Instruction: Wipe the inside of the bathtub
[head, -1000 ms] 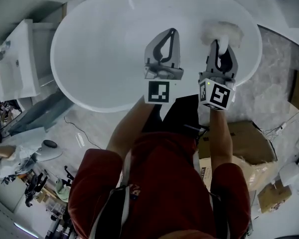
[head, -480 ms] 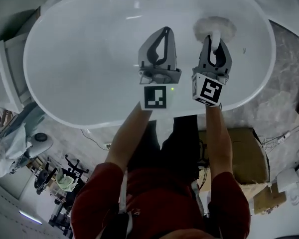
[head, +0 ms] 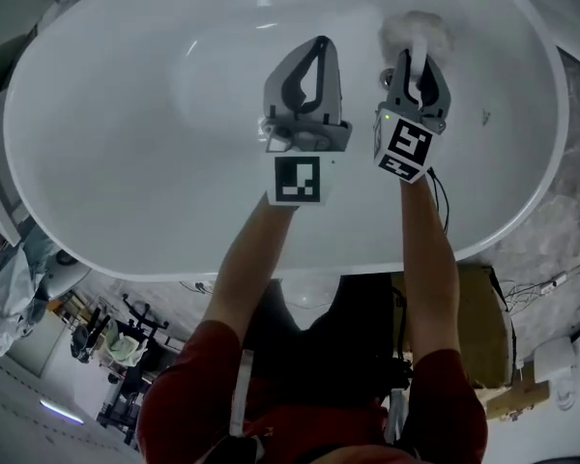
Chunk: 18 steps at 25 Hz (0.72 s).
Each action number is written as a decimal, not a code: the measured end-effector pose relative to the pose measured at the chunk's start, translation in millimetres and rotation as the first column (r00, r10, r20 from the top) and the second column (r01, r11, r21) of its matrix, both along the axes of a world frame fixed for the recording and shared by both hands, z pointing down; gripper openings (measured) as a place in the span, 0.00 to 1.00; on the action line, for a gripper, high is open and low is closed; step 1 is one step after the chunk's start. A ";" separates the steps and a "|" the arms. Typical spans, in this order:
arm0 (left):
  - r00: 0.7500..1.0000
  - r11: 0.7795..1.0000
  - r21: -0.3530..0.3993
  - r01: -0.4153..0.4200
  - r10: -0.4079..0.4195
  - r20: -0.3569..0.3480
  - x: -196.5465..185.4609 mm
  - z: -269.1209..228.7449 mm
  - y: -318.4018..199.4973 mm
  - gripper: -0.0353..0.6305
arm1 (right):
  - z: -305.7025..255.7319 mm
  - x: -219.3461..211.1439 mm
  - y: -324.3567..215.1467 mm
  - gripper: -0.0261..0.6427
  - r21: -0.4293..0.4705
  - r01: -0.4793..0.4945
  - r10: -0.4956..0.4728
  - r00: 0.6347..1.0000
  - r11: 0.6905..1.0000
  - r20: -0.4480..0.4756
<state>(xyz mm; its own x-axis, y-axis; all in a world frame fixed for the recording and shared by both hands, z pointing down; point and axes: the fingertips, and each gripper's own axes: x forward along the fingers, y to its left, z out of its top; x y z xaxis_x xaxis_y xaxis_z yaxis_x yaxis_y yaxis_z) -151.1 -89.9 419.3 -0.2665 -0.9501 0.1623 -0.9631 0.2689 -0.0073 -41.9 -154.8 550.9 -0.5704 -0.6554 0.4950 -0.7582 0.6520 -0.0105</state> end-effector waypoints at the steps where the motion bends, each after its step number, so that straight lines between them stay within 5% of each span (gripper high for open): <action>1: 1.000 1.000 -0.006 -0.016 0.016 0.012 1.5 14.8 -3.8 0.08 | 15.8 2.0 -2.1 0.19 -0.009 -0.002 0.002 1.000 1.000 -0.007; 9: 0.999 0.999 -0.044 -0.030 0.029 -0.031 -13.9 130.5 -4.2 0.08 | 135.1 -7.3 -5.0 0.19 -0.033 0.010 -0.013 0.997 0.999 -0.072; 18: 0.997 0.997 -0.032 -0.070 0.069 -0.020 -20.9 175.6 4.7 0.08 | 207.2 -24.7 -38.8 0.19 0.019 -0.021 0.023 0.997 1.000 -0.078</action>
<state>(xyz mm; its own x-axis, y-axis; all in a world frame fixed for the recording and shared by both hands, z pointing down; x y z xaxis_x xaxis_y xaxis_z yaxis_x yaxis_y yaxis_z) -172.0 -85.2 594.9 -0.1964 -0.9602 0.1984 -0.9796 0.2011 0.0035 -66.6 -193.7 758.2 -0.5159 -0.6766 0.5254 -0.7704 0.6347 0.0609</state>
